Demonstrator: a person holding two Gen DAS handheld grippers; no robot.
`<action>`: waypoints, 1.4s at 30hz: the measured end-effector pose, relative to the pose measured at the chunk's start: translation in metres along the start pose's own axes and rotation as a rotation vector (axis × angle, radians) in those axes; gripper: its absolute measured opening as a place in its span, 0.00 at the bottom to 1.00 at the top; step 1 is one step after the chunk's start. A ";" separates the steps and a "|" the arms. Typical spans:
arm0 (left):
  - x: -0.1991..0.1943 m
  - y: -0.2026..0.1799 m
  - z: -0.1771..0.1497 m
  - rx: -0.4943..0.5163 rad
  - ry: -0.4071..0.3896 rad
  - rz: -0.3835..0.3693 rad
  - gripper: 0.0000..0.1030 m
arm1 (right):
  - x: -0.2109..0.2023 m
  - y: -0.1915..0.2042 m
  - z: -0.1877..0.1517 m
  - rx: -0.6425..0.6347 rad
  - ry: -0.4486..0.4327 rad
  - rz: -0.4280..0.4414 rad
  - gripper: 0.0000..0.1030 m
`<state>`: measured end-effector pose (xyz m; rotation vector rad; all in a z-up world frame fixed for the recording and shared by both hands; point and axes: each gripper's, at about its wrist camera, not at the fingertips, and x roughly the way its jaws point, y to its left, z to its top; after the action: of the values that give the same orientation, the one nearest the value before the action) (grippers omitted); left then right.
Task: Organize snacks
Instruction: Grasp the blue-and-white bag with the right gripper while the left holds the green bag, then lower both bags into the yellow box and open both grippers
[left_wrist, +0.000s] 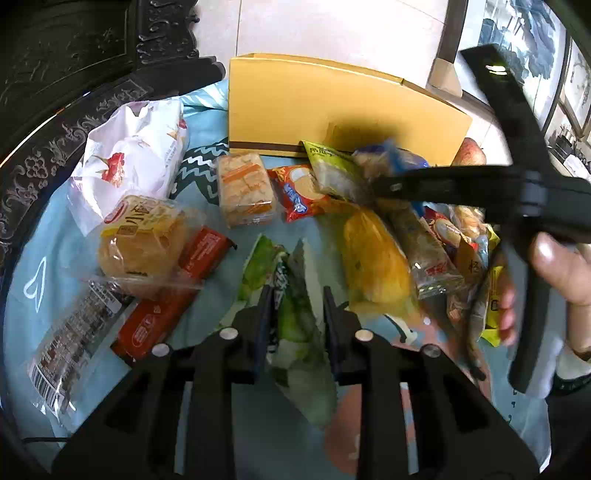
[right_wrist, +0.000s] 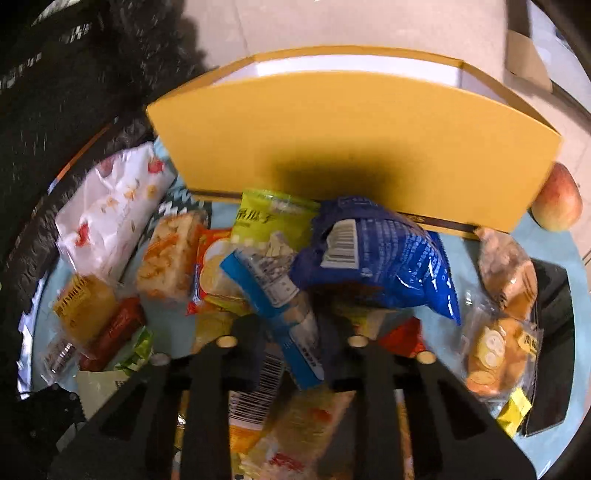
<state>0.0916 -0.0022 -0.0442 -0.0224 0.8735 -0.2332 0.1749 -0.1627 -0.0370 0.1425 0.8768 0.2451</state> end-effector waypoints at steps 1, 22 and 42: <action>-0.001 0.000 0.000 0.001 -0.004 0.003 0.22 | -0.014 -0.003 -0.002 0.007 -0.048 0.032 0.13; -0.080 -0.027 0.016 0.067 -0.133 -0.014 0.21 | -0.149 -0.049 -0.049 0.074 -0.292 0.227 0.14; -0.033 -0.074 0.190 0.133 -0.189 0.030 0.21 | -0.130 -0.082 0.051 0.043 -0.393 0.032 0.14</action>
<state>0.2018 -0.0813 0.1111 0.0913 0.6680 -0.2562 0.1474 -0.2784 0.0737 0.2359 0.4901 0.2189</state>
